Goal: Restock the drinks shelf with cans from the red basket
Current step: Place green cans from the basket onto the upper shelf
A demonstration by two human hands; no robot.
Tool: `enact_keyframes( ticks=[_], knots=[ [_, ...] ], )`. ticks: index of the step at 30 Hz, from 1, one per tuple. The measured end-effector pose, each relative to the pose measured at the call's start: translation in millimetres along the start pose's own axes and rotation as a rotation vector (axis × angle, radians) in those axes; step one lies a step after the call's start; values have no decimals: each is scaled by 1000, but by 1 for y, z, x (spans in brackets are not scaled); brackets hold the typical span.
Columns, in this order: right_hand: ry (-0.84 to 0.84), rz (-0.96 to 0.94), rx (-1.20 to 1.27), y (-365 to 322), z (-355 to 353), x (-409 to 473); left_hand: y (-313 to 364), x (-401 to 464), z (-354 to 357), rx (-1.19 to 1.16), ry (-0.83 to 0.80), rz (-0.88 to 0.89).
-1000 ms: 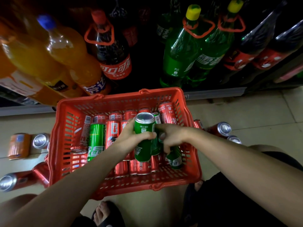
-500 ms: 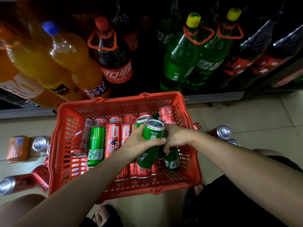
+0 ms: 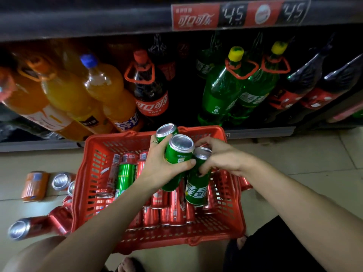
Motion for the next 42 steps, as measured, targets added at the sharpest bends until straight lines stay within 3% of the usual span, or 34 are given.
enact_keyframes(
  ticks=[7, 18, 25, 32, 37, 42],
  knots=[
    [-11, -104, 278, -80, -45, -107, 138, 18, -68, 84, 27, 159],
    [20, -471, 674, -322, -181, -447, 547, 50, -206, 92, 52, 401],
    [182, -686, 711, -472, -273, -660, 815, 66, -280, 40, 65, 614],
    [369, -998, 706, -591, -349, -837, 1025, 82, -352, -62, 143, 816],
    [382, -1171, 633, -653, -394, -928, 1127, 90, -377, -190, 107, 950],
    [489, -1250, 577, -700, -447, -984, 1201, 119, -377, -68, 194, 1039]
  ],
)
Point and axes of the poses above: each hand's wrist, its own x-axis towards the middle knuckle, its own z-axis out of the palm, y = z × x, the point moved 8 cm from there along x, towards the middle knuckle, and after that the axes turned 13 degrees about z, right-handed, at the moved point
